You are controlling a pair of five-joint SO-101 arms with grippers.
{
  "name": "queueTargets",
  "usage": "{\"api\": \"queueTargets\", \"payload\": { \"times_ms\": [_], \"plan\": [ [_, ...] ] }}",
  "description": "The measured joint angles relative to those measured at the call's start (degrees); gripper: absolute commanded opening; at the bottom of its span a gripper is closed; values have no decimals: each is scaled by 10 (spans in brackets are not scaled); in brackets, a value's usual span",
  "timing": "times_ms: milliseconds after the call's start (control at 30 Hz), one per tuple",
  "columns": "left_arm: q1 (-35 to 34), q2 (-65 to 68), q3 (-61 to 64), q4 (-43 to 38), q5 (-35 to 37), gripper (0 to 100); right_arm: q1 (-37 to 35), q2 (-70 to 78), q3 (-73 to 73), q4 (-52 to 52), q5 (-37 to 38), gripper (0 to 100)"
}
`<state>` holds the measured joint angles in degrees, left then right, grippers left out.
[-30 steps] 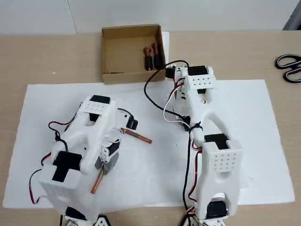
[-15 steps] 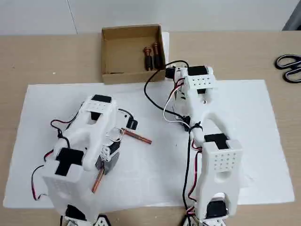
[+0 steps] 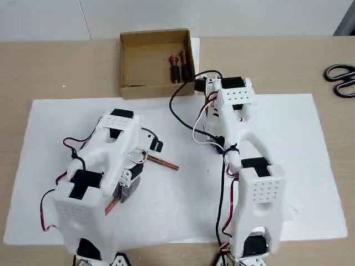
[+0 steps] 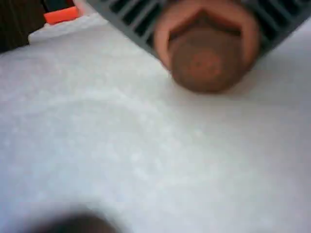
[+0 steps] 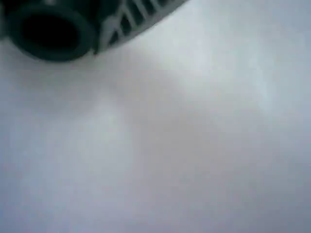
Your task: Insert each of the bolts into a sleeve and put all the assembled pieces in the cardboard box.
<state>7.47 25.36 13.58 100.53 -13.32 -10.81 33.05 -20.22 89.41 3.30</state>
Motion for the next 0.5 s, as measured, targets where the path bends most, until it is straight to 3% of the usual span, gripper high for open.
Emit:
{"api": "queueTargets", "payload": {
  "times_ms": [300,500],
  "plan": [
    [-4,-134,-15,-11,4,6,-8,-9,0,8,1,4],
    [-4,-152,-15,-11,29,6,-11,-9,0,8,1,4]
  ]
}}
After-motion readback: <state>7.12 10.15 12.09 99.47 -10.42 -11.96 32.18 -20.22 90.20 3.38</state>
